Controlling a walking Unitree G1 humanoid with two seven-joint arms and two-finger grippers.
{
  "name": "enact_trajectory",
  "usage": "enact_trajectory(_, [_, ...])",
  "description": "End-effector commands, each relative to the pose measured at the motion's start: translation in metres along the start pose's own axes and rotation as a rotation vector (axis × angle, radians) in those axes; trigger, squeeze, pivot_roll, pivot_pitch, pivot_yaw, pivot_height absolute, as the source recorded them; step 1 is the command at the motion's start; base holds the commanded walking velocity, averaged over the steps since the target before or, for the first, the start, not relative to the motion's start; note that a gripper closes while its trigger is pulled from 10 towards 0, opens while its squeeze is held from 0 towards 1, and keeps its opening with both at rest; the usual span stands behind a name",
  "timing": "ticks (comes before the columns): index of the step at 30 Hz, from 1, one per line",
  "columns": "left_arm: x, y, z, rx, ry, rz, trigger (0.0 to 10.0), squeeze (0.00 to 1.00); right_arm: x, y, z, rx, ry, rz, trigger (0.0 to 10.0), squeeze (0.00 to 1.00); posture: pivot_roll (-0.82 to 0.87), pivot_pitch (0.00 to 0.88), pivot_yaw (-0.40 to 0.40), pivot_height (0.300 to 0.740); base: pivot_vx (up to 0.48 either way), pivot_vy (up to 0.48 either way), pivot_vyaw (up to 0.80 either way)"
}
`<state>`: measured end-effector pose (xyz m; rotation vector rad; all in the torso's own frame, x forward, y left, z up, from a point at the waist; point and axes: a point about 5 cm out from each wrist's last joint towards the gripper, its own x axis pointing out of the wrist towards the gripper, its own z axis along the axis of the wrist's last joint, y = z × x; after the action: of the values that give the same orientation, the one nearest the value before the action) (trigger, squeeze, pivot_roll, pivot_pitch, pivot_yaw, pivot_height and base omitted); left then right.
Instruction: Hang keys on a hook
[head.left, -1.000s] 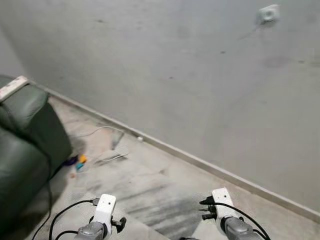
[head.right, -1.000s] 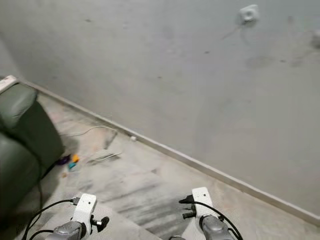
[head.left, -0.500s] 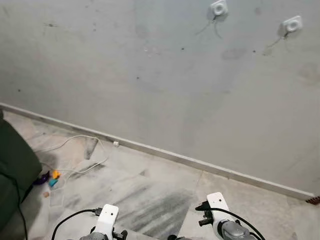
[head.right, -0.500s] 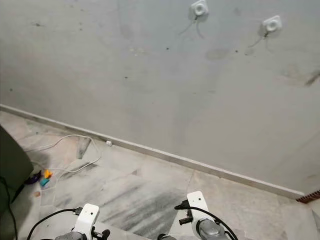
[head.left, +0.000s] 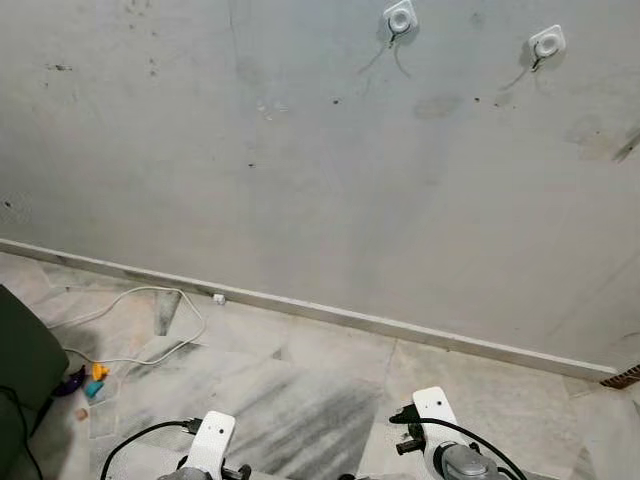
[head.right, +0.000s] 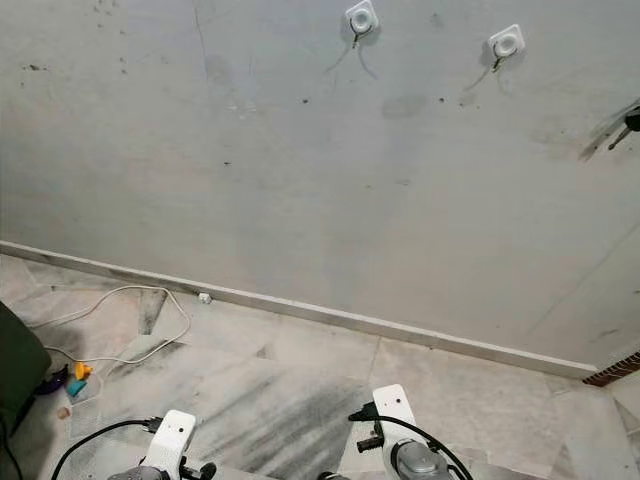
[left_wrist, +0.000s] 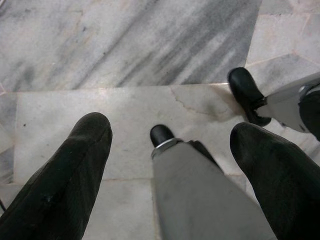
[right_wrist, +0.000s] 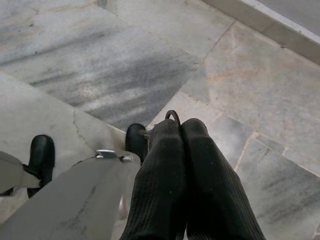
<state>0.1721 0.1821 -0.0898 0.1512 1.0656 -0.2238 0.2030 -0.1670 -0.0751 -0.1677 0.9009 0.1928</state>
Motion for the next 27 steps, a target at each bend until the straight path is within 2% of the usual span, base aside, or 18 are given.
enact_trajectory(1, [-0.001, 0.002, -0.004, 0.007, 0.017, -0.005, 10.0, 0.0, -0.001, 0.0, -0.007, 0.023, 0.024, -0.01, 10.0, 0.0, -0.03, 0.079, 0.032, 0.74, 0.0, 0.0, -0.8])
enact_trajectory(11, [-0.002, 0.009, 0.002, 0.022, 0.01, -0.003, 10.0, 0.0, -0.001, 0.0, -0.008, 0.025, 0.027, -0.013, 10.0, 0.0, -0.04, 0.082, 0.033, 0.74, 0.0, 0.0, -0.8])
enact_trajectory(27, [0.0, 0.005, 0.013, 0.039, -0.012, -0.017, 10.0, 0.0, -0.002, -0.002, -0.01, 0.02, 0.036, -0.011, 10.0, 0.0, -0.04, 0.079, 0.027, 0.74, 0.0, 0.0, -0.8])
